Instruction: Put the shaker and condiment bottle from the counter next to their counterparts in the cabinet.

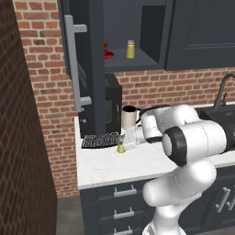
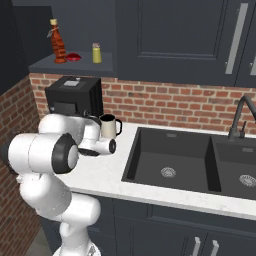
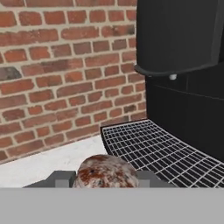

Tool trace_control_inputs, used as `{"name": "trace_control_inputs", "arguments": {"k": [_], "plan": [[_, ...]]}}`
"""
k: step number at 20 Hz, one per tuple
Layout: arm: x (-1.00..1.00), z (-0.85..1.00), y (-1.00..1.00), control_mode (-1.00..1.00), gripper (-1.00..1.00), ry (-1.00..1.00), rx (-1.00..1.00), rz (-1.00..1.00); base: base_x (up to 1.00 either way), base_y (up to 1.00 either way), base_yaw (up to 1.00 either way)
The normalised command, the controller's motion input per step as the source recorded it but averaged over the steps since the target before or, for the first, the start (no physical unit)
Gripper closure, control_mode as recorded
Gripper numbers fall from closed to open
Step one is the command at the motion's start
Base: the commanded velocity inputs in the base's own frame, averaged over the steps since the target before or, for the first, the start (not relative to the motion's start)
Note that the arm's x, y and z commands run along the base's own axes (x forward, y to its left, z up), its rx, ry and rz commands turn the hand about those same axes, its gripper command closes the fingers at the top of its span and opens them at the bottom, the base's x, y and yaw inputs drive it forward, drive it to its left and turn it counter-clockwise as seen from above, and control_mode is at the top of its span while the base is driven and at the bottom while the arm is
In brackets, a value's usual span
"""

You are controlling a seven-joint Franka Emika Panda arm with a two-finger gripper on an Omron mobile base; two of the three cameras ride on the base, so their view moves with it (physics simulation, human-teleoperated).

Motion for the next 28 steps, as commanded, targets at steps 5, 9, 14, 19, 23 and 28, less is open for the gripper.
{"name": "trace_control_inputs", "arguments": {"k": [5,9,14,19,23,28], "plan": [[-0.39,0.86,-0.27,-1.0,1.0,0.0,-0.02,-0.08,0.0,0.0,0.0],[-0.01,1.0,-0.14,-1.0,1.0,0.05,-0.01,-0.07,0.0,0.0,0.0],[-0.06,0.95,-0.26,-1.0,1.0,0.1,0.0,-0.12,0.0,0.0,0.0],[-0.09,0.87,-0.3,-1.0,1.0,0.06,0.0,-0.18,0.0,0.0,0.0],[-0.09,0.9,-0.18,-1.0,1.0,0.0,0.0,-0.19,0.0,0.0,0.0],[-0.17,0.87,-0.04,-1.0,1.0,0.0,0.0,-0.17,0.0,0.0,0.0]]}}
